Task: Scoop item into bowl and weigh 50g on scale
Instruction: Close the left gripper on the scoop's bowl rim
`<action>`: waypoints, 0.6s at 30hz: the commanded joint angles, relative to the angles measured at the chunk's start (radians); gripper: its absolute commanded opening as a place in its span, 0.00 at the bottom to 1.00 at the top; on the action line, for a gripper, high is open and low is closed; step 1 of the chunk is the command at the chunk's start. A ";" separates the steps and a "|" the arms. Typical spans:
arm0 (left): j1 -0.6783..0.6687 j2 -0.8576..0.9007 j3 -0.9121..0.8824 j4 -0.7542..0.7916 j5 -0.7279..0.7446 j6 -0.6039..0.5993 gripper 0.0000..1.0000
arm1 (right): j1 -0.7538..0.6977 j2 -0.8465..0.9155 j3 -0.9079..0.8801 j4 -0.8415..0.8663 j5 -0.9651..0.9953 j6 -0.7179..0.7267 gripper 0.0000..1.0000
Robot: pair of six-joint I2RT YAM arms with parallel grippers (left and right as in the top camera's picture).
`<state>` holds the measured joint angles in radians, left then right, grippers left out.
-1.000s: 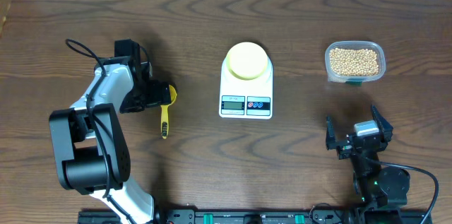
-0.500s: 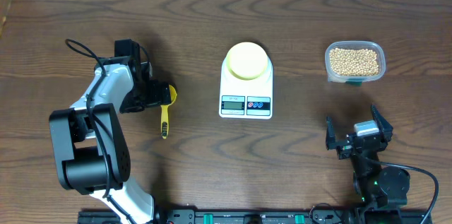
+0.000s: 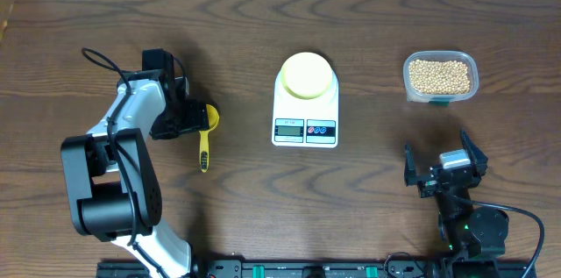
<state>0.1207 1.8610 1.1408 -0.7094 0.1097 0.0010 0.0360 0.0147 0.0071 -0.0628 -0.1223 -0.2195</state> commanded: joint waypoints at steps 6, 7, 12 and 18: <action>-0.001 0.014 -0.008 -0.004 0.006 0.006 0.73 | 0.008 -0.009 -0.002 -0.004 0.004 -0.006 0.99; -0.001 0.014 -0.008 -0.004 0.006 0.006 0.70 | 0.008 -0.009 -0.002 -0.004 0.004 -0.006 0.99; -0.001 0.014 -0.008 -0.003 0.006 0.006 0.58 | 0.008 -0.009 -0.002 -0.004 0.004 -0.006 0.99; -0.001 0.014 -0.008 -0.004 0.006 0.006 0.41 | 0.008 -0.009 -0.002 -0.004 0.004 -0.006 0.99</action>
<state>0.1207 1.8610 1.1408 -0.7094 0.1097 0.0021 0.0360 0.0147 0.0071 -0.0628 -0.1226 -0.2195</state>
